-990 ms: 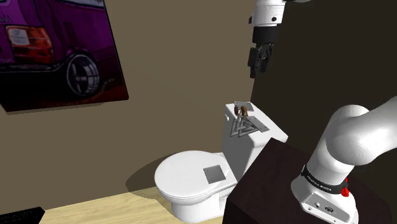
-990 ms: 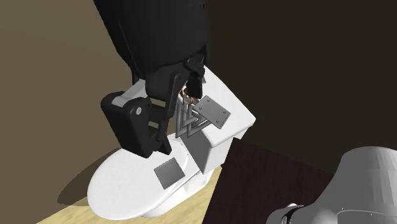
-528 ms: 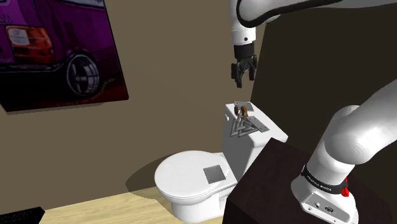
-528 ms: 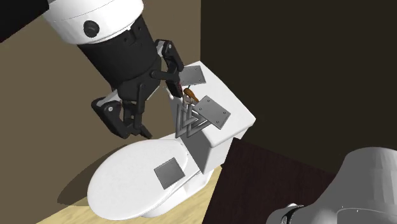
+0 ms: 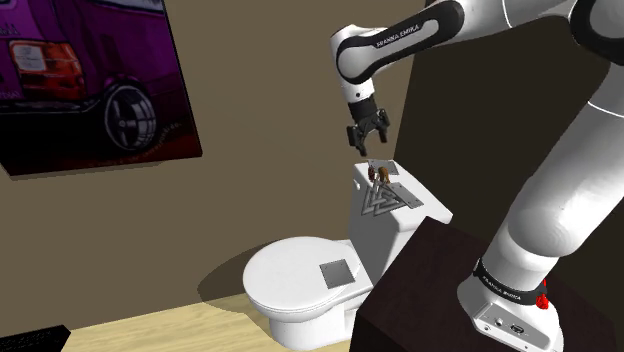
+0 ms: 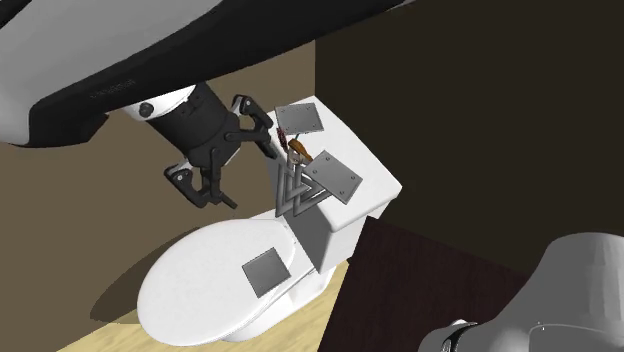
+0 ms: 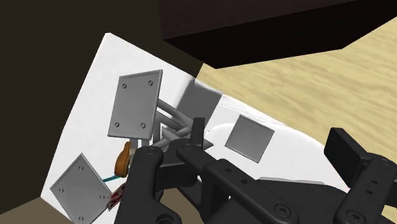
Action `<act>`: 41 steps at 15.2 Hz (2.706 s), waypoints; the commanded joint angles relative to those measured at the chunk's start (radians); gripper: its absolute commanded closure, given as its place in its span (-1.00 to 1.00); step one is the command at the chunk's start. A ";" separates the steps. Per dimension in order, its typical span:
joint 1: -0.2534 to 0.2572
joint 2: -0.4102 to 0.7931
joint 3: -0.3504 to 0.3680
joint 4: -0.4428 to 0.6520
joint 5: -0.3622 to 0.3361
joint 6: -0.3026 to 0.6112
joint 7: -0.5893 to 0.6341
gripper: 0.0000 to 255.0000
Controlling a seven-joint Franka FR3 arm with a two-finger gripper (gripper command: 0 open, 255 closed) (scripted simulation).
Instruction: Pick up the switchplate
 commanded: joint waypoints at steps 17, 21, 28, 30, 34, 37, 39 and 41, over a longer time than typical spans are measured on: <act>-0.084 0.713 -0.132 0.447 -0.174 -0.096 0.176 -1.00; -0.110 0.870 -0.172 0.582 -0.193 -0.147 0.192 -1.00; -0.172 1.147 -0.243 0.860 -0.214 -0.260 0.200 -1.00; -0.174 1.169 -0.241 0.872 -0.211 -0.252 0.205 -1.00; -0.182 1.214 -0.234 0.901 -0.208 -0.237 0.215 -1.00; -0.192 1.232 -0.220 0.914 -0.216 -0.234 0.223 -1.00; -0.202 1.237 -0.225 0.925 -0.223 -0.233 0.209 1.00; -0.195 1.216 -0.223 0.899 -0.221 -0.233 0.217 1.00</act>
